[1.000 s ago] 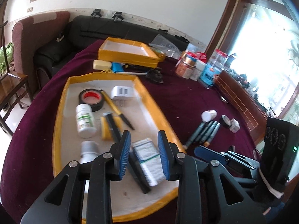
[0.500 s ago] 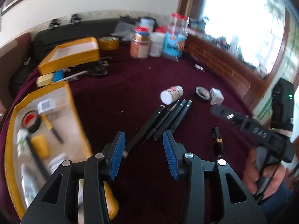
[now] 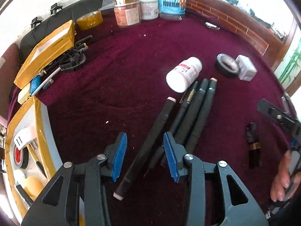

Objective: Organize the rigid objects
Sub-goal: 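Move both grippers back to the remaining markers, then grasp a black marker with left gripper while right grasps a white medicine box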

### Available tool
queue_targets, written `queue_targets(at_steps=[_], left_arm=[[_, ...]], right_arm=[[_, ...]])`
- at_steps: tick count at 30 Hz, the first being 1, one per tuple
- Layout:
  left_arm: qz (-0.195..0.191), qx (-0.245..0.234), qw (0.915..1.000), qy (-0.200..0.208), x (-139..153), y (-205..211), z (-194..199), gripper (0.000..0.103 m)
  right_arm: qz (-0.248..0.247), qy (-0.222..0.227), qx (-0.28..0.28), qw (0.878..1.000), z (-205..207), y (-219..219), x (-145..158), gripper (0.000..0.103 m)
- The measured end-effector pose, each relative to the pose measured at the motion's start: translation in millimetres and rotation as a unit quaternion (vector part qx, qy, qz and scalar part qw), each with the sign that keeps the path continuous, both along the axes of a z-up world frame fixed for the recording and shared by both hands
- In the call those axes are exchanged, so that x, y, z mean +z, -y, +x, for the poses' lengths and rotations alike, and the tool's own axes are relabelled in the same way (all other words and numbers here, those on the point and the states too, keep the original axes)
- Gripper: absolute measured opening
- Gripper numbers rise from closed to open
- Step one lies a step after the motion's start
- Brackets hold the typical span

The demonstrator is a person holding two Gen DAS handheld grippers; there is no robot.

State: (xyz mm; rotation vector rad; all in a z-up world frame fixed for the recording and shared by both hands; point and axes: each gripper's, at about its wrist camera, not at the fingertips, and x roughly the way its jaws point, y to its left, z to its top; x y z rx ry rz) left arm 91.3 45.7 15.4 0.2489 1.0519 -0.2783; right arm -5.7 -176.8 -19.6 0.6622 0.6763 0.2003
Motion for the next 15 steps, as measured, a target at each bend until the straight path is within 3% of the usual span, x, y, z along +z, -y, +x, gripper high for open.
queue_targets(at_steps=[8,11,15], left_arm=[[0.002,0.036,0.9994,0.0,-10.6,6.5,6.3,0.029],[-0.041,0.078,0.9961,-0.001,-10.9,-2.0,1.1,0.027],[-0.077,0.087,0.9929,0.025,-12.6,0.9,-17.4,0.018]], right_arm=[[0.015,-0.008,-0.013,1.0,-1.4,7.6,-4.9,0.046],[0.011,-0.006,-0.02,1.0,-3.1,9.0,-4.2,0.046],[0.0,-0.004,-0.032,0.999,-4.2,11.3,-1.7,0.046]])
